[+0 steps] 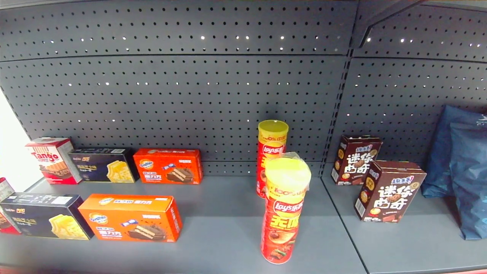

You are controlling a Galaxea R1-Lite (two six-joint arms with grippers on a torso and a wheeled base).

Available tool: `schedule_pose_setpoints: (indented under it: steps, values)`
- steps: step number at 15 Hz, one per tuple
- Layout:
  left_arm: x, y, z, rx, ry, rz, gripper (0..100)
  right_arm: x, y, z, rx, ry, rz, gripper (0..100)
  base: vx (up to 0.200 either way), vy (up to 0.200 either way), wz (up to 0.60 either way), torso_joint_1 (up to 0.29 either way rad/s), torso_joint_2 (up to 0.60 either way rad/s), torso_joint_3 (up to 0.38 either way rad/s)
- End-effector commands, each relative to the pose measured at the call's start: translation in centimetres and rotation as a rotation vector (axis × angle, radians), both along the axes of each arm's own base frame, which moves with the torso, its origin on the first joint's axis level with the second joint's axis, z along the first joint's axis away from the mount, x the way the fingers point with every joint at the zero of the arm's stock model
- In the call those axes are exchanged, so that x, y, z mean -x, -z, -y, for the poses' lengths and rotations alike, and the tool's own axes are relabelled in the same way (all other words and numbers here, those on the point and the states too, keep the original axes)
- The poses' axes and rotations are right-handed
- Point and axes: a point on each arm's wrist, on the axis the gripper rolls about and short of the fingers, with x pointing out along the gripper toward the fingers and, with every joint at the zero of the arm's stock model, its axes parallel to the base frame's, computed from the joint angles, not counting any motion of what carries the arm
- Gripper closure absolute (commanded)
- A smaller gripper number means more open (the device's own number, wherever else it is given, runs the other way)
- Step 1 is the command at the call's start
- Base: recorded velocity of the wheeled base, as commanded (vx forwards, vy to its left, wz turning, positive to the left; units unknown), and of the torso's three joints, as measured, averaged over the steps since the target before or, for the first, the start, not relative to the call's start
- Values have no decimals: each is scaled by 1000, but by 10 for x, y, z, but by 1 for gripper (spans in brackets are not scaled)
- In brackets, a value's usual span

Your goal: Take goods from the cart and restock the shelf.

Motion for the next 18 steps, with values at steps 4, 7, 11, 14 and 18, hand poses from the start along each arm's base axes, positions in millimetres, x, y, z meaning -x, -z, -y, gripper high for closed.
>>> schedule_pose_setpoints:
  steps: [4,7,11,14,18]
  values:
    - [0,0,0,0,-1,3,0,0,0,0,0,-1,-2,0,0,0,0,0,0,0]
    - [0,0,0,3,-1,3,0,0,0,0,0,-1,-2,0,0,0,0,0,0,0]
    - [0,0,0,25,17,4,0,0,0,0,0,-1,-2,0,0,100,0,2,2,4]
    - [0,0,0,33,15,4,0,0,0,0,0,-1,-2,0,0,0,0,0,0,0]
    - [0,0,0,33,15,4,0,0,0,0,0,-1,-2,0,0,0,0,0,0,0]
